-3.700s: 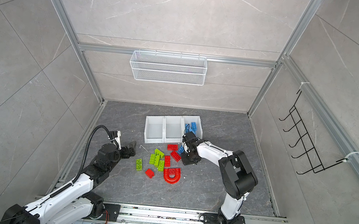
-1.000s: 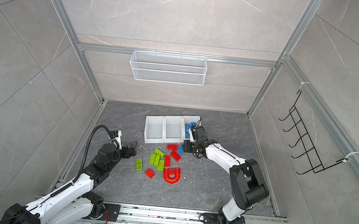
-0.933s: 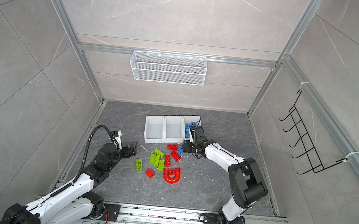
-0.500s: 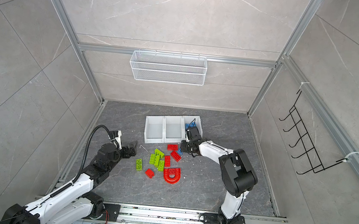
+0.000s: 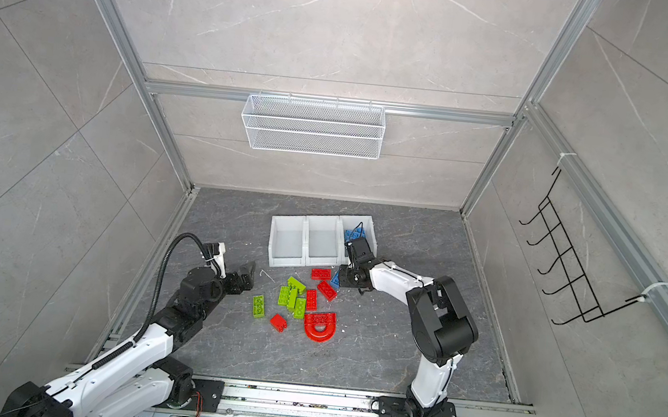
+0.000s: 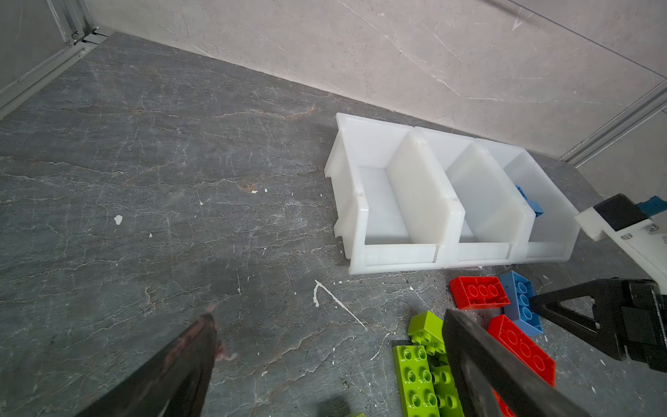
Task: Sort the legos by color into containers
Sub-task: 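Move the right gripper back to the last blue brick near the bin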
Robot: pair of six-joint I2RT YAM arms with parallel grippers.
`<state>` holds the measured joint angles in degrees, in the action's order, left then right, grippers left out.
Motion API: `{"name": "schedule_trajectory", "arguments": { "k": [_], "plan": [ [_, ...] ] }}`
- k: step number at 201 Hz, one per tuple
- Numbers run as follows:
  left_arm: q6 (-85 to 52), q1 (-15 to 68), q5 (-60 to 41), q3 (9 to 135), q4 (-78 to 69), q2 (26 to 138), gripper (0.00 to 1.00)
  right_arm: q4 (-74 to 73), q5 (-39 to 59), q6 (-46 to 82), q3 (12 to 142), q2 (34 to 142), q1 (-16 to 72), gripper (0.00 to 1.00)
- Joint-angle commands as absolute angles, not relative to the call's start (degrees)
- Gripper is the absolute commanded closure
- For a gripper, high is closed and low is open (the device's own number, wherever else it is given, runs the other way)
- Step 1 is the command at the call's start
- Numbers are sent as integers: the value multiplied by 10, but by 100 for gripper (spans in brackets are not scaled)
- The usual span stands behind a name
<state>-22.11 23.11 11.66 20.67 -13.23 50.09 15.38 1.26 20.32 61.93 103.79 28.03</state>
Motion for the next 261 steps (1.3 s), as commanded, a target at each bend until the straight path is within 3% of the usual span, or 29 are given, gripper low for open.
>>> {"name": "schedule_trajectory", "arguments": {
  "k": [1, 114, 157, 261],
  "plan": [
    [-216, 230, 119, 222, -142, 499, 0, 188, 3, 187, 611, 1025, 282, 53],
    [-217, 230, 117, 221, -140, 490, 0, 234, 10, 177, 541, 869, 245, 51],
    [-216, 230, 117, 221, -142, 492, 1, 274, -3, 114, 608, 927, 277, 41],
    [-214, 230, 134, 218, -141, 492, 1, 286, 15, 70, 683, 1044, 288, 33]
  ]
}}
